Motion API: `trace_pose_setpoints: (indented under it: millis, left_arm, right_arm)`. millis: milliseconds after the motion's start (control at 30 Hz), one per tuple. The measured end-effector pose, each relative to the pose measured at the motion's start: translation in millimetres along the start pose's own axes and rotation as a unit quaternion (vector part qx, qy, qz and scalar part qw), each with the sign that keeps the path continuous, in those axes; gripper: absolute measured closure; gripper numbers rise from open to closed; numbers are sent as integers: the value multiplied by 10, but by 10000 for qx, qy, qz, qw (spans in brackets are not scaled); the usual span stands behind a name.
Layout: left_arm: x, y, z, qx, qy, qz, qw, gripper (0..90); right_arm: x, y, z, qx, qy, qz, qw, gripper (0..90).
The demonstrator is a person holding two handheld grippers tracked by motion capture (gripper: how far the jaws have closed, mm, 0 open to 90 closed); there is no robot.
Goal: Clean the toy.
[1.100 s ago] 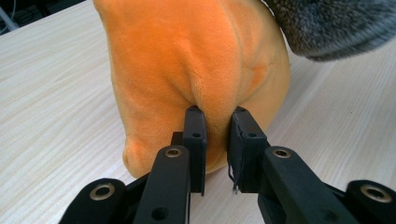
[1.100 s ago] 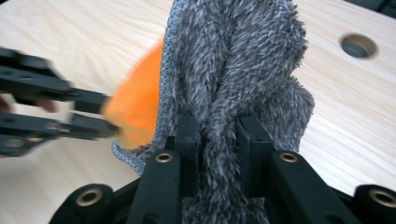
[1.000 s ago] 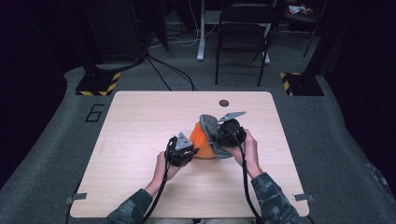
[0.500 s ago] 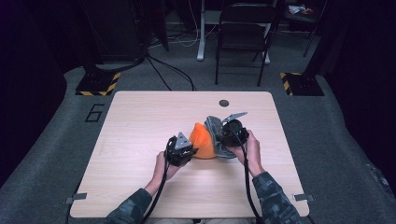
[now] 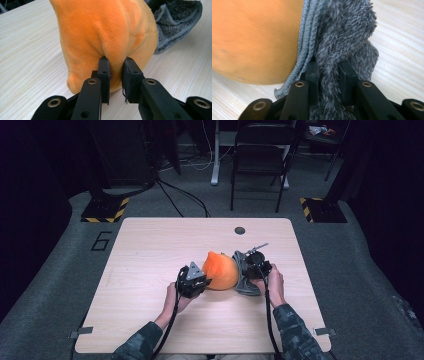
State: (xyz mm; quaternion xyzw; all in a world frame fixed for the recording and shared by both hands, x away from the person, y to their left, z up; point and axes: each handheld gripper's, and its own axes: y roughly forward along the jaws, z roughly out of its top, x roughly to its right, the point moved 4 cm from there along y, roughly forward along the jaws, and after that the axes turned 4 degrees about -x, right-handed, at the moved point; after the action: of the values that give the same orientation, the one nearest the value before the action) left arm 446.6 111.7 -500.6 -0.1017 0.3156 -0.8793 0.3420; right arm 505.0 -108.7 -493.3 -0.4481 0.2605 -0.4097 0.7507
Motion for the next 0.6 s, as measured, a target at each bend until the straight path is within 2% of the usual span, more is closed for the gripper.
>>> trace_pose_setpoints:
  millis: [100,133,167,267,333,367,500,600]
  left_arm:
    - [-3,2,-1,24,-11,10,10000,776]
    - [-5,1,-3,19,-24,12,10000,775]
    - [-8,0,-5,17,-31,15,10000,774]
    - [-13,-1,-7,9,-29,10,10000,774]
    - [-9,-5,-6,-13,-9,-17,10000,775]
    - [-3,-1,-3,20,1,2,10000,774]
    - [16,-5,5,9,64,-19,10000,774]
    - [34,-5,11,25,94,-21,10000,773]
  right_arm:
    - [16,-3,-2,-13,48,8,10000,730]
    - [24,-32,5,-18,-10,2,10000,730]
    - [16,-61,15,30,36,6,10000,730]
    - [2,-193,58,182,-72,-34,9998,730]
    - [-38,-294,93,309,-56,9,9995,731]
    - [-54,-348,113,406,-132,52,9991,731]
    - [-216,-549,192,732,-302,279,9965,731]
    - [-389,-633,237,928,-479,430,9936,730]
